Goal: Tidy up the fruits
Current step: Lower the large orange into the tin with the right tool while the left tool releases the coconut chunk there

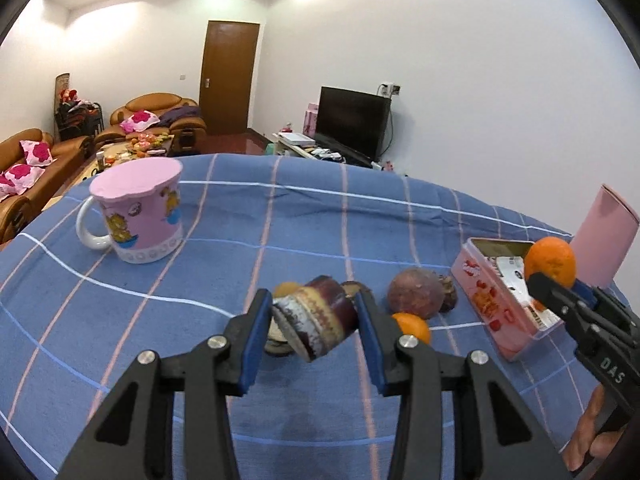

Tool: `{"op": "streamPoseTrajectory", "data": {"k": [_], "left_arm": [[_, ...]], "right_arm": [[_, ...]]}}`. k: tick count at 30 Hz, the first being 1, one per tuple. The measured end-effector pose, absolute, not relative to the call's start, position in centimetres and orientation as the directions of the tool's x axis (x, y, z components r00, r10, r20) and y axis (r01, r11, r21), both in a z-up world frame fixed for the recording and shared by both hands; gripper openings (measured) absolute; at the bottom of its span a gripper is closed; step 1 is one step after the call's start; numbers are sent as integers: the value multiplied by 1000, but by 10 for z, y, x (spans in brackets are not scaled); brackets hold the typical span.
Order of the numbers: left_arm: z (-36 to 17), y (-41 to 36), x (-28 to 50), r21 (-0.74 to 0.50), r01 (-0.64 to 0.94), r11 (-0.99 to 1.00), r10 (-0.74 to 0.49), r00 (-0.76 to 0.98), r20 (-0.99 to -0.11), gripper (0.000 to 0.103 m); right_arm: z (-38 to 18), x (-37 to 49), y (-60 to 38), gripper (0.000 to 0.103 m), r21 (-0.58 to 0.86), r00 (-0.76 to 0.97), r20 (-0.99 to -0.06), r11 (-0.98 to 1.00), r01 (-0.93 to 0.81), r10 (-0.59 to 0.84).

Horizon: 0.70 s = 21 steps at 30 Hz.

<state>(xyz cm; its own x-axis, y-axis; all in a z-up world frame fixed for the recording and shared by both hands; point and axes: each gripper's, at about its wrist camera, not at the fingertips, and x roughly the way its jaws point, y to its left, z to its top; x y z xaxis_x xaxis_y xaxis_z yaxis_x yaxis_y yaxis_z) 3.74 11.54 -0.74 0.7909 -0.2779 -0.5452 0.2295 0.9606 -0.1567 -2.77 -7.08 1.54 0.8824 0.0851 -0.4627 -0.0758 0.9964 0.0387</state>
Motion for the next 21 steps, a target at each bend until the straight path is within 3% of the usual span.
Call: {"op": "streamPoseTrajectory", "data": {"k": [21], "left_arm": [[7,-22,29,-132,366,921,-379,766,-519,44]], "right_arm": [[18,-24,-171,41,18,888,-453,995,103,-83]]}}
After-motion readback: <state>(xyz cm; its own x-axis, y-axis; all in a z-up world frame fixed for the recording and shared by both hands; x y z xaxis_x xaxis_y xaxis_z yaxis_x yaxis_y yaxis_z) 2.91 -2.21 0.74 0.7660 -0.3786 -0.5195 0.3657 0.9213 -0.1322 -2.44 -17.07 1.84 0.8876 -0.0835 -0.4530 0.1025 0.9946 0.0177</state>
